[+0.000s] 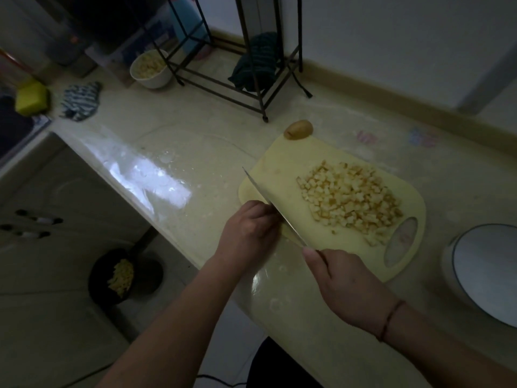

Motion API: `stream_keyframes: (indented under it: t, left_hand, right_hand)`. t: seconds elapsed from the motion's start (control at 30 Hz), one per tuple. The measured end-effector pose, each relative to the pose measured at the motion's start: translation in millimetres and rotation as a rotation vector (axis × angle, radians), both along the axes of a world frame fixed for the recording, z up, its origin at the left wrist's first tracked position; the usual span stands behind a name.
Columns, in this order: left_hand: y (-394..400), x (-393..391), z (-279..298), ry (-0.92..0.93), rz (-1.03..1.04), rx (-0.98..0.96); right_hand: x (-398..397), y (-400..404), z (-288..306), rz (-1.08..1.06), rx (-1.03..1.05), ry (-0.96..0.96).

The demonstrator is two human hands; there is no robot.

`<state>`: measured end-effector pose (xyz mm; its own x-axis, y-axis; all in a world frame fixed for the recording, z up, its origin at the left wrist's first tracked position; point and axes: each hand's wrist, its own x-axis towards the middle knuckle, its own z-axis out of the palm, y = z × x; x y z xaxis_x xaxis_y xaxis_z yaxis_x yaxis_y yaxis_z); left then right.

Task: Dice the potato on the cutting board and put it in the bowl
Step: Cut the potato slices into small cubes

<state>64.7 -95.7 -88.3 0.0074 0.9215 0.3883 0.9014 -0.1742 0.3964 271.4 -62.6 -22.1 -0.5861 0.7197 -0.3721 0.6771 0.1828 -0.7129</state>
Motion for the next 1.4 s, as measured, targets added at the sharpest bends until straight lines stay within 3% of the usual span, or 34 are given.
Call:
stream_keyframes:
  t: [0.17,0.33,0.4,0.47,0.63,0.77,0.83,0.97,1.07,1.4]
  left_hand:
    - [1.9,-0.4,-3.8,-0.005,-0.01,0.005]
    - [3.0,-1.1,-1.8,0.003,-0.021,0.047]
    - [1.2,-1.9,-4.1,-0.007,0.001,0.036]
    - [-0.4,-1.5,-5.5,-0.036,0.033,0.023]
    - [-7.3,-0.1,-0.4,-0.089,0.096,-0.001]
    - [-17.3,0.4,19.2,-0.216,0.357,0.244]
    - [-15.5,1.8,39.7,-0.163,0.303,0.314]
    - [-0.7,-3.0,69.9,0.136,-0.056,-0.006]
    - [6.5,-4.3,72.1,0.22,-0.045,-0.232]
    - [15.7,-4.8,81.3,0.287,-0.107,-0.507]
  right_hand:
    - [-17.8,21.5,1.6,-0.018,-0.093,0.013]
    - [-10.2,34.2,-1.9,-0.252,-0.552,0.125]
    - [-9.5,34.9,-0.6,-0.27,-0.643,0.155]
    - [-10.7,33.0,1.5,-0.229,-0.582,0.148]
    - [-8.6,17.2,5.2,-0.036,-0.065,0.064]
    - [-9.0,8.0,5.7,-0.029,0.054,0.003]
    - [-10.7,4.2,4.7,-0.005,0.093,-0.031]
    - [-13.5,0.2,2.3,0.023,0.159,-0.088]
    - [-14.7,-2.0,3.2,0.019,0.172,-0.121]
    - [-9.2,-10.3,15.1,0.108,0.232,-0.175]
